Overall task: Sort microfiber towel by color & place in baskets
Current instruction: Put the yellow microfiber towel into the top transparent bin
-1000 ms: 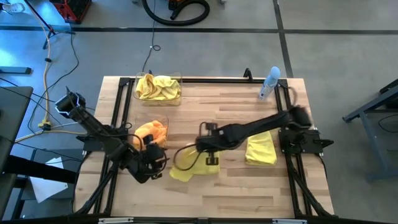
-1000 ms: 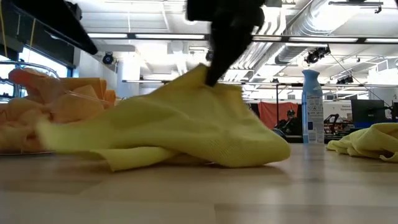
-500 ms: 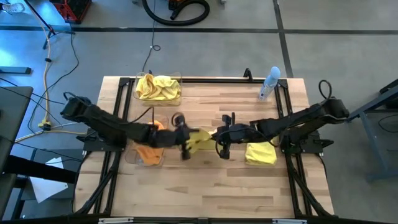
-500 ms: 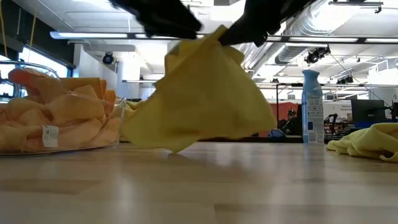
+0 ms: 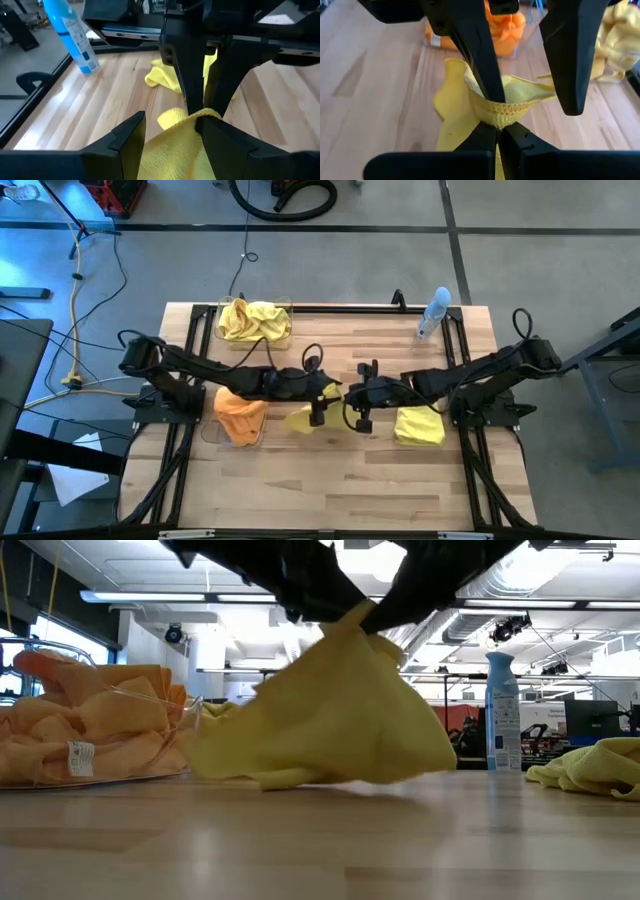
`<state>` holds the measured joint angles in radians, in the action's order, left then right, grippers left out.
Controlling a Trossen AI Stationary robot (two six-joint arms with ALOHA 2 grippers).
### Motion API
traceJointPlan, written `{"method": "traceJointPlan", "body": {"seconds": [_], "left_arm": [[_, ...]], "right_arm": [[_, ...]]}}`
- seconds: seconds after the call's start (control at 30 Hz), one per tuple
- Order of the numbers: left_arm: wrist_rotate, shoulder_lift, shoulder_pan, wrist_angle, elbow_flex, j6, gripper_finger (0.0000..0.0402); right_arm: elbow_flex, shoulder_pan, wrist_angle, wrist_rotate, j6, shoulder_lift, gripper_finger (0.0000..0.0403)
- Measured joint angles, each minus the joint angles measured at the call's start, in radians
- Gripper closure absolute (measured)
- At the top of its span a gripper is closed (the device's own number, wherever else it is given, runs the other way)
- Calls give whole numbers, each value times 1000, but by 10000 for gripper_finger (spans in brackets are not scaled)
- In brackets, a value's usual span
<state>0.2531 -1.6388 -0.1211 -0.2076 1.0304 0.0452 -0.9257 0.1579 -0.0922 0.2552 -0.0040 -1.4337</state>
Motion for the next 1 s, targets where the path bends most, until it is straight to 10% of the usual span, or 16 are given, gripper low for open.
{"method": "traceJointPlan", "body": {"seconds": [1.0], "left_arm": [[8,-14,2,88,22,-16,218]], "right_arm": [[-2,9,4,86,-19,-3,403]]}}
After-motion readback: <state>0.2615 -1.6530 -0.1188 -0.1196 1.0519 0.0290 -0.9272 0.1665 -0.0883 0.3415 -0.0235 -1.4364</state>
